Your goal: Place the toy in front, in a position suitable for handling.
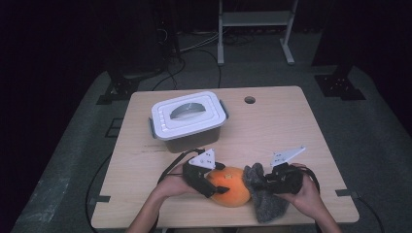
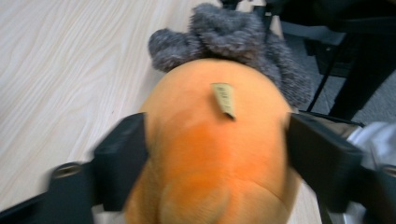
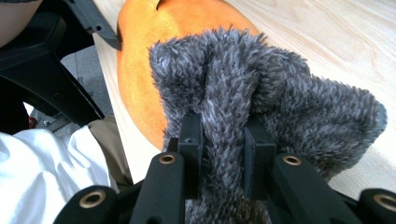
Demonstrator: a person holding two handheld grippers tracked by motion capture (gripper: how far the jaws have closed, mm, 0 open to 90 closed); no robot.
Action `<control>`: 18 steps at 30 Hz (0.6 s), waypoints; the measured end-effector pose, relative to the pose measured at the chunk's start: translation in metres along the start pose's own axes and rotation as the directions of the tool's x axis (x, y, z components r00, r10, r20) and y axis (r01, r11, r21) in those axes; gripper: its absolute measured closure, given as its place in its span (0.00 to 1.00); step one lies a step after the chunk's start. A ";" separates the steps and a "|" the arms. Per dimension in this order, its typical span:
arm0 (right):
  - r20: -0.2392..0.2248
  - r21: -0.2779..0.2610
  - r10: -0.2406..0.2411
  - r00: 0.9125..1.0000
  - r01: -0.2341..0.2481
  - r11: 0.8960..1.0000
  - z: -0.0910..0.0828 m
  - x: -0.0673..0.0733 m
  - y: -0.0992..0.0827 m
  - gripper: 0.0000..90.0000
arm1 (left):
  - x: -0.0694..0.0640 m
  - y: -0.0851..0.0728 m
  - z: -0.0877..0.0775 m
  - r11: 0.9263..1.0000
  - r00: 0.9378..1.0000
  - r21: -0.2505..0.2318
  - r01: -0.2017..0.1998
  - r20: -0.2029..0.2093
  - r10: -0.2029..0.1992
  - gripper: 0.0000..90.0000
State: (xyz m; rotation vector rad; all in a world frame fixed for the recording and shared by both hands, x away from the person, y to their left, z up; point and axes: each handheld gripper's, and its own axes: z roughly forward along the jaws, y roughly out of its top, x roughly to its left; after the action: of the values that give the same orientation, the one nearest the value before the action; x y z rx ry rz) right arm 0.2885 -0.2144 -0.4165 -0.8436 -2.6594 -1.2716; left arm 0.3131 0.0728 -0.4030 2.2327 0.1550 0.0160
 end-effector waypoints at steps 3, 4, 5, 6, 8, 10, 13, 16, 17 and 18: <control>-0.001 0.000 0.002 1.000 -0.002 1.000 0.000 0.000 0.000 0.80 | -0.001 0.000 0.003 1.000 1.000 0.007 0.004 0.010 -0.004 0.19; 0.000 0.002 0.001 1.000 -0.001 1.000 0.000 0.000 0.000 0.81 | -0.001 -0.001 0.004 1.000 1.000 -0.001 -0.003 0.012 0.003 0.25; 0.004 0.002 -0.001 1.000 0.001 1.000 -0.001 -0.001 0.000 0.81 | -0.001 -0.001 0.003 1.000 1.000 -0.004 -0.013 0.004 0.013 0.28; 0.010 0.000 -0.002 1.000 0.002 1.000 -0.002 0.000 0.001 0.81 | -0.002 -0.001 0.002 0.999 0.999 -0.011 -0.037 -0.015 0.037 0.37; 0.032 -0.018 -0.012 0.999 0.012 1.000 -0.008 0.000 0.004 0.82 | -0.005 0.002 -0.001 0.994 0.994 -0.050 -0.093 -0.070 0.089 0.48; 0.060 -0.040 -0.024 0.998 0.027 0.999 -0.014 0.002 0.007 0.82 | -0.007 0.002 -0.001 0.986 0.984 -0.079 -0.144 -0.114 0.135 0.53; 0.075 -0.100 -0.031 0.997 0.039 0.994 -0.024 0.004 0.013 0.82 | -0.008 0.001 0.005 0.979 0.973 -0.074 -0.192 -0.148 0.179 0.52; 0.097 -0.119 -0.032 0.995 0.044 0.992 -0.024 0.003 0.015 0.82 | -0.006 -0.002 0.006 0.982 0.982 -0.089 -0.165 -0.113 0.154 0.48; 0.099 -0.104 -0.029 0.995 0.039 0.994 -0.020 0.002 0.014 0.82 | -0.005 -0.002 0.005 0.985 0.985 -0.085 -0.149 -0.102 0.140 0.44; 0.095 -0.079 -0.025 0.995 0.032 0.996 -0.015 0.000 0.012 0.82 | -0.004 -0.002 0.004 0.988 0.986 -0.080 -0.134 -0.108 0.125 0.38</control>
State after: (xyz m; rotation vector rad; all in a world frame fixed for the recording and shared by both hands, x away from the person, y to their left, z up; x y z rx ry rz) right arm 0.2924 -0.2197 -0.3981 -0.9006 -2.7175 -1.3880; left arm 0.3097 0.0706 -0.4068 2.1518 0.0635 0.2050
